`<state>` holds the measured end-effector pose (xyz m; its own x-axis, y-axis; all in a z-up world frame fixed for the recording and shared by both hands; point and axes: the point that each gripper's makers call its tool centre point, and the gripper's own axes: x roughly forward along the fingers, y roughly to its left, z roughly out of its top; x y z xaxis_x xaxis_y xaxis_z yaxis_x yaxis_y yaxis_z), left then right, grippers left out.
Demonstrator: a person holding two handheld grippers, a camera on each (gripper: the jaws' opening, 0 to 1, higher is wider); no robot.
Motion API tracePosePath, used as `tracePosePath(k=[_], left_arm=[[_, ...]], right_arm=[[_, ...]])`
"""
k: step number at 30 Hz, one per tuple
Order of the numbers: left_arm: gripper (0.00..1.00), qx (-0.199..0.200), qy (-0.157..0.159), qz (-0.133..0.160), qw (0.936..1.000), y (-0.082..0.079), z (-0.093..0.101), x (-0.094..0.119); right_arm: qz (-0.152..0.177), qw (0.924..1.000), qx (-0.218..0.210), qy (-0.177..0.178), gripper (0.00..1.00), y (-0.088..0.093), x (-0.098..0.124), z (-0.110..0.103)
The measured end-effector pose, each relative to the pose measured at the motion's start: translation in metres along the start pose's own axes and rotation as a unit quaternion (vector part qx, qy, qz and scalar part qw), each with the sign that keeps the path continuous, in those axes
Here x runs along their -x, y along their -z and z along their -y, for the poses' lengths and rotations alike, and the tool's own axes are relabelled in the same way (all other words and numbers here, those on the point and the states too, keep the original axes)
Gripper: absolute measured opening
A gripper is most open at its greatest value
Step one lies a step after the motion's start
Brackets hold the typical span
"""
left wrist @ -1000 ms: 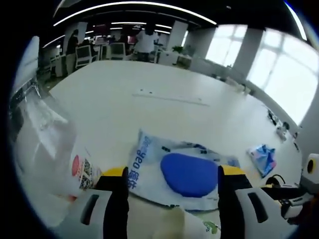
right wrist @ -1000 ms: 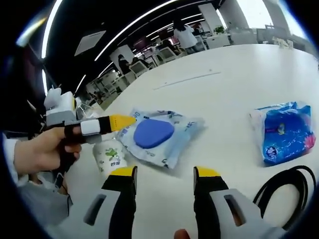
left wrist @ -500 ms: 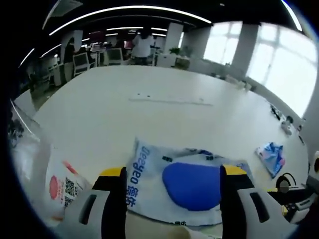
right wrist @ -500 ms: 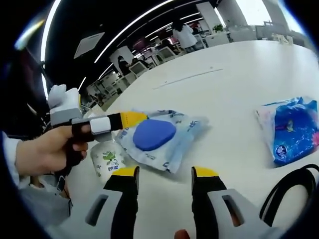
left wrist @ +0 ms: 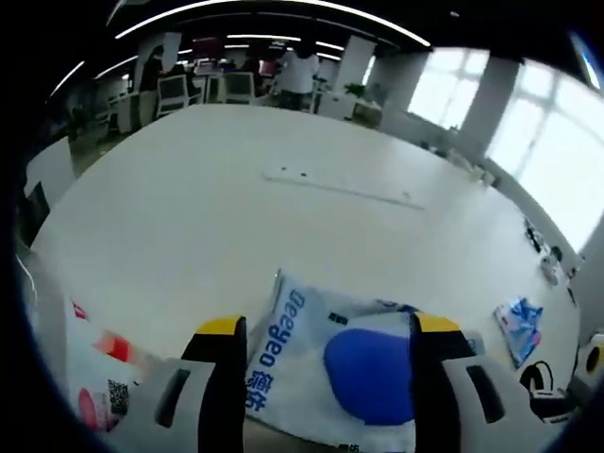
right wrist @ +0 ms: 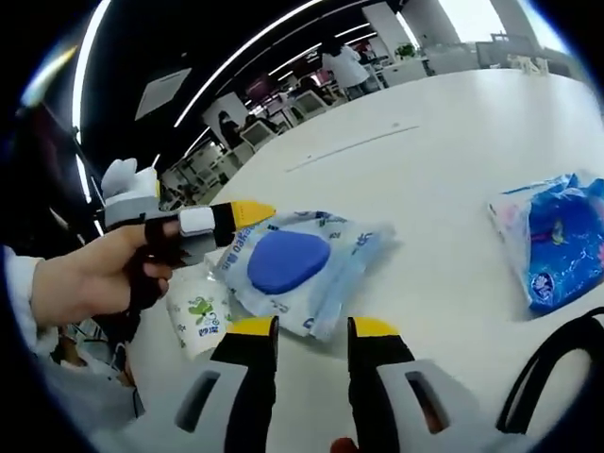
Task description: Arrange the tabletop items into an orderly group along one side of the table until the central work area is clear of visible clutter.
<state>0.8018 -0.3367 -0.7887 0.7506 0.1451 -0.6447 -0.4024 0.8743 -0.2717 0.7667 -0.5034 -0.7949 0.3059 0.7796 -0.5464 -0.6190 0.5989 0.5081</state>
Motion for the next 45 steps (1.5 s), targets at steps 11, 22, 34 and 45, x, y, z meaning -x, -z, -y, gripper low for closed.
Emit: tracePosePath(k=[11, 22, 34, 45], left_arm=[[0.00, 0.013, -0.038, -0.006, 0.9992, -0.001, -0.015, 0.014], [0.00, 0.036, -0.002, 0.001, 0.9994, -0.008, 0.003, 0.030], [0.00, 0.052, 0.037, 0.003, 0.9980, 0.000, 0.030, 0.041], [0.00, 0.041, 0.052, -0.018, 0.9976, 0.017, 0.043, 0.038]], right_arm=[[-0.007, 0.9993, 0.024, 0.029, 0.03, -0.001, 0.000, 0.011], [0.027, 0.9975, 0.035, 0.056, 0.00, -0.027, 0.019, 0.029], [0.022, 0.9919, 0.091, 0.086, 0.00, -0.046, 0.041, 0.058], [-0.009, 0.9864, 0.125, 0.106, 0.00, -0.045, 0.051, 0.082]])
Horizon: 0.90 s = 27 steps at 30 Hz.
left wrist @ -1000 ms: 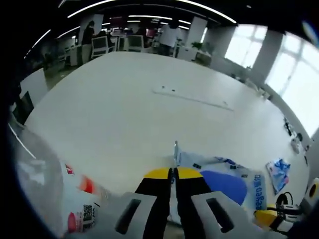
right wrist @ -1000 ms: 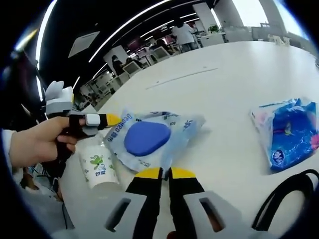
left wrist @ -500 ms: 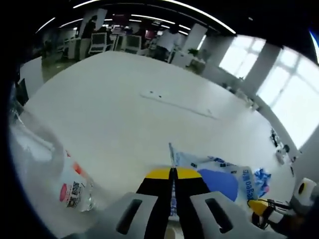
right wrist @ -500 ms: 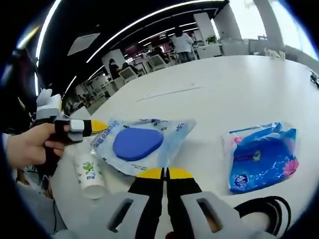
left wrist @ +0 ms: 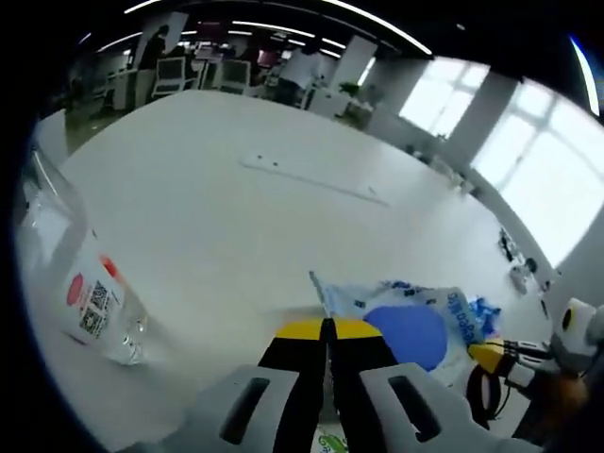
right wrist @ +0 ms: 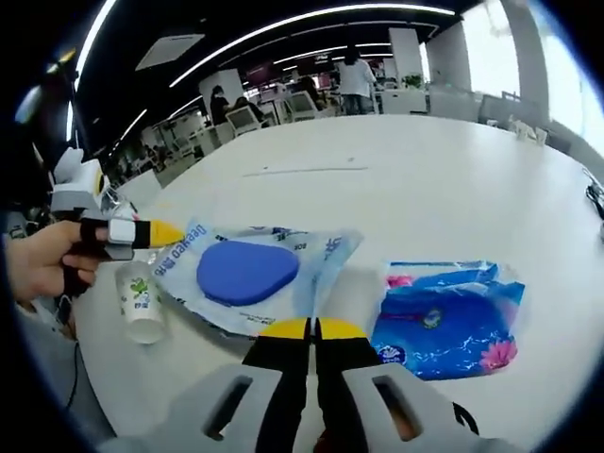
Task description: Arrange the tabletop items into an orderly group along one side of the table until the central work area is clear of visible clutter.
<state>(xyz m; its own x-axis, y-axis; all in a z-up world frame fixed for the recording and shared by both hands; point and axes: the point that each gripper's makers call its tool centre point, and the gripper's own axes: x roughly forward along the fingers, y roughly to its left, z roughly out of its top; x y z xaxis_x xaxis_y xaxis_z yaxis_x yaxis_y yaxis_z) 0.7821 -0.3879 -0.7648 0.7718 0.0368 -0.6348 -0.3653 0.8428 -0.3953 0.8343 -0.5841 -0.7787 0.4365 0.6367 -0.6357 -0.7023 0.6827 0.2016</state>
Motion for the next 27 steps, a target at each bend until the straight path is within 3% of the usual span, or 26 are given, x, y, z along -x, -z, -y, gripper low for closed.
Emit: tracePosePath(k=[12, 24, 27], left_arm=[[0.00, -0.035, -0.004, -0.014, 0.9993, 0.009, -0.003, -0.006], [0.00, -0.064, -0.007, -0.034, 0.9973, 0.019, -0.002, -0.003], [0.00, -0.075, -0.011, -0.029, 0.9967, 0.019, -0.002, -0.001]], right_arm=[[-0.034, 0.9994, -0.004, -0.007, 0.00, 0.023, -0.006, 0.001], [-0.043, 0.9990, -0.005, 0.009, 0.01, 0.024, -0.007, 0.004], [-0.044, 0.9989, 0.014, 0.010, 0.02, 0.024, -0.007, 0.003]])
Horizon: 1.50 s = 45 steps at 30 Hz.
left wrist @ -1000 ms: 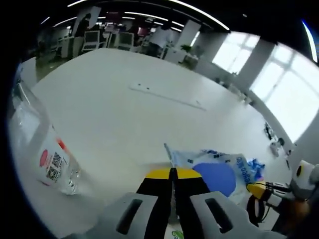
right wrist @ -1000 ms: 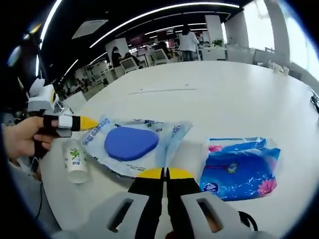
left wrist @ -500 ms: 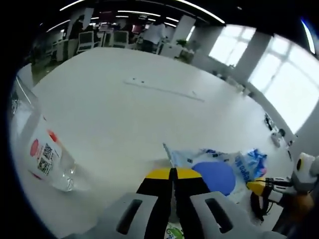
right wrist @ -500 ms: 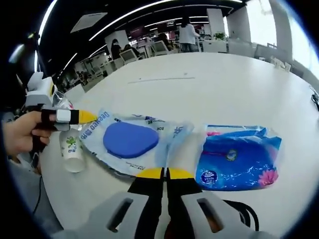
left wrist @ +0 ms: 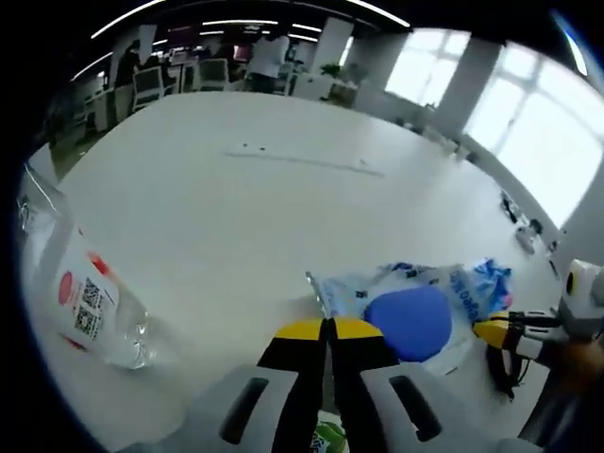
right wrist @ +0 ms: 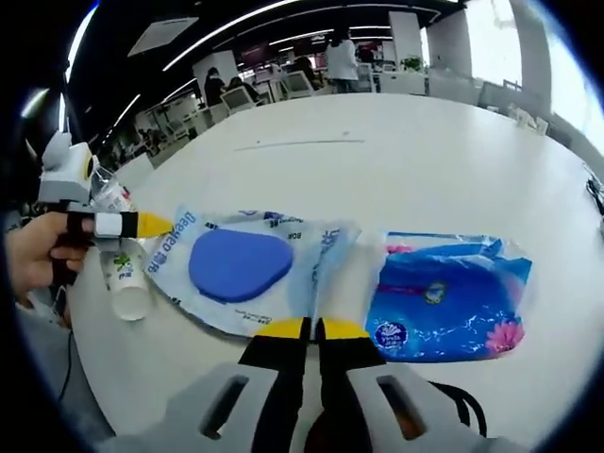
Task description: Arrange the tabletop items into an orderly group along one side of the table until the central work area is clear of visible clutter.
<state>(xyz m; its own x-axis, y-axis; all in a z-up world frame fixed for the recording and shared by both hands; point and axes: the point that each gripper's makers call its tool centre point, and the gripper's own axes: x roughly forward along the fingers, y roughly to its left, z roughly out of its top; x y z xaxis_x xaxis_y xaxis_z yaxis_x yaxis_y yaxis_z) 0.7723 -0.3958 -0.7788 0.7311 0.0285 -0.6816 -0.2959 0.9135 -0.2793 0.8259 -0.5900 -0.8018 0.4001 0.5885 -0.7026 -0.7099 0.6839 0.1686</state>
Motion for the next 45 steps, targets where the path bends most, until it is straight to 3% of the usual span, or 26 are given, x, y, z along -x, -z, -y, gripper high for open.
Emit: tracePosePath(k=[10, 13, 16, 18, 20, 22, 24, 31, 39, 45], left_arm=[[0.02, -0.007, 0.001, 0.017, 0.9998, -0.008, 0.001, 0.007], [0.15, -0.004, -0.002, 0.027, 0.9996, -0.012, 0.001, 0.010], [0.37, -0.005, -0.008, 0.039, 0.9992, -0.015, 0.000, 0.014], [0.45, -0.009, -0.007, 0.046, 0.9989, -0.018, 0.002, 0.017], [0.52, -0.014, -0.004, 0.050, 0.9986, -0.020, 0.003, 0.014], [0.65, -0.013, -0.002, 0.051, 0.9986, -0.021, 0.004, 0.018], [0.76, -0.007, -0.004, 0.056, 0.9984, -0.023, 0.001, 0.021], [0.87, -0.020, 0.004, 0.046, 0.9987, -0.017, 0.004, 0.035], [0.85, -0.017, 0.005, 0.046, 0.9988, -0.021, 0.002, 0.044], [0.84, -0.018, 0.005, 0.030, 0.9994, -0.009, -0.006, 0.058]], right_arm=[[0.015, 0.9995, 0.028, 0.000, 0.11, -0.005, 0.006, -0.002], [0.020, 0.9993, 0.033, 0.000, 0.16, -0.008, 0.007, -0.004], [0.035, 0.9980, 0.053, -0.002, 0.20, -0.014, 0.010, -0.007], [0.039, 0.9972, 0.063, -0.004, 0.25, -0.015, 0.013, -0.011], [0.048, 0.9965, 0.069, -0.004, 0.35, -0.018, 0.015, -0.012], [0.080, 0.9928, 0.089, 0.003, 0.51, -0.028, 0.017, -0.012], [0.083, 0.9923, 0.092, 0.008, 0.62, -0.029, 0.021, -0.012], [0.081, 0.9936, 0.078, 0.007, 0.69, -0.029, 0.030, -0.010], [0.083, 0.9936, 0.077, 0.000, 0.66, -0.032, 0.039, -0.010], [0.088, 0.9931, 0.077, -0.003, 0.65, -0.034, 0.051, -0.014]])
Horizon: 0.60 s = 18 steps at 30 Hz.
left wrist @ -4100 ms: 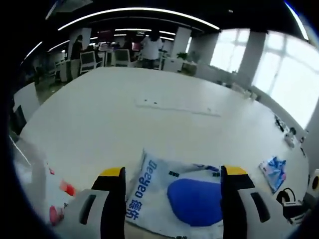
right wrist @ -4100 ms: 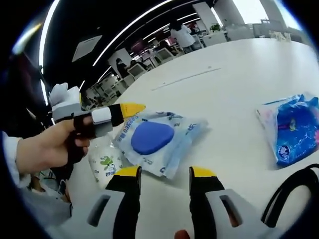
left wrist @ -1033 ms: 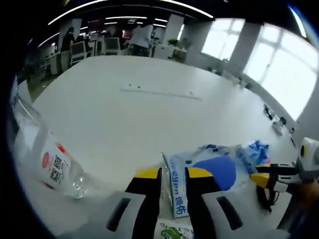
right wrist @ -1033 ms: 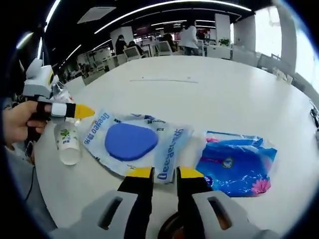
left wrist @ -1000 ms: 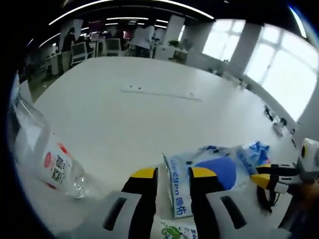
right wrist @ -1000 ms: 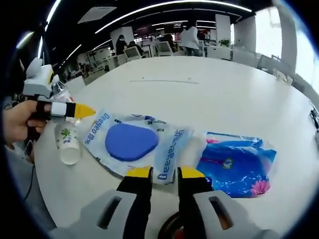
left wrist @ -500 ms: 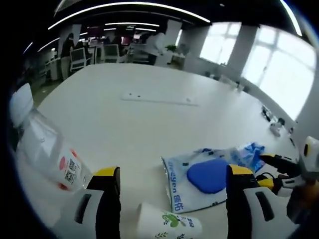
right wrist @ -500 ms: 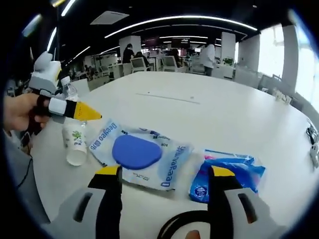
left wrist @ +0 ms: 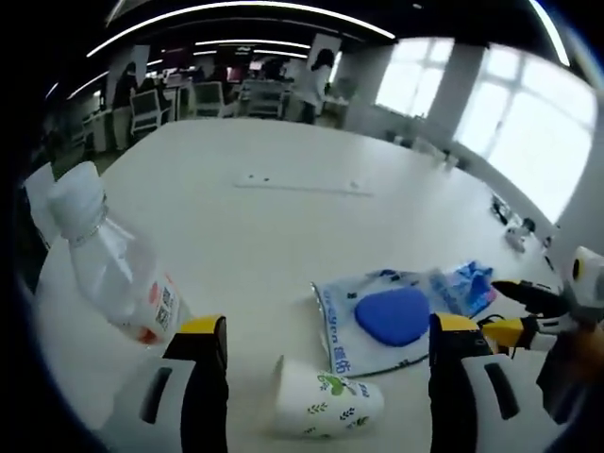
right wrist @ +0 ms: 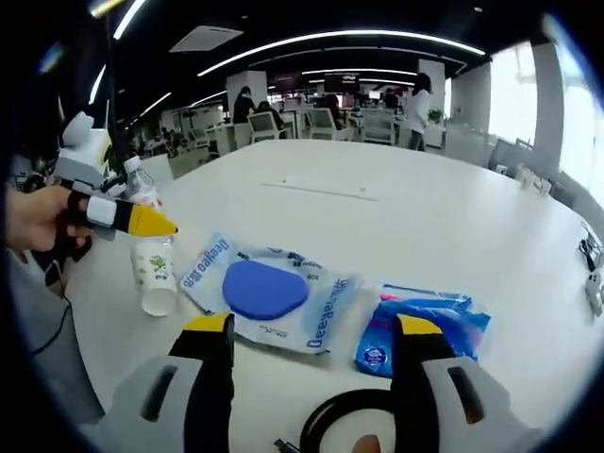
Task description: Arrange the tabletop items into an orderly group along one side of the table until the central work area is clear of visible clutter.
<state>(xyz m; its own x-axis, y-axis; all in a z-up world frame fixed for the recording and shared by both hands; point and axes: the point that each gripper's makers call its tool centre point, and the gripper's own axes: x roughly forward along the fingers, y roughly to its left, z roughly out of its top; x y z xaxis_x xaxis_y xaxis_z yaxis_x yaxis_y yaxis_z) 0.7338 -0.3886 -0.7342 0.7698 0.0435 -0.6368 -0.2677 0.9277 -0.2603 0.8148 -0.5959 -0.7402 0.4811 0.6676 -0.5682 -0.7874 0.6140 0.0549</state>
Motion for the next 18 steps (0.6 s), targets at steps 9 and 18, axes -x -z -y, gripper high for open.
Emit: tracePosePath(k=[9, 18], left_arm=[[0.82, 0.017, 0.004, -0.005, 0.9998, 0.010, -0.002, 0.016], [0.78, 0.029, 0.014, -0.012, 0.9994, 0.016, -0.007, 0.020]], right_arm=[[-0.002, 1.0000, -0.002, 0.001, 0.63, 0.003, 0.011, -0.002], [-0.005, 0.9999, -0.012, 0.002, 0.62, 0.006, 0.018, 0.002]])
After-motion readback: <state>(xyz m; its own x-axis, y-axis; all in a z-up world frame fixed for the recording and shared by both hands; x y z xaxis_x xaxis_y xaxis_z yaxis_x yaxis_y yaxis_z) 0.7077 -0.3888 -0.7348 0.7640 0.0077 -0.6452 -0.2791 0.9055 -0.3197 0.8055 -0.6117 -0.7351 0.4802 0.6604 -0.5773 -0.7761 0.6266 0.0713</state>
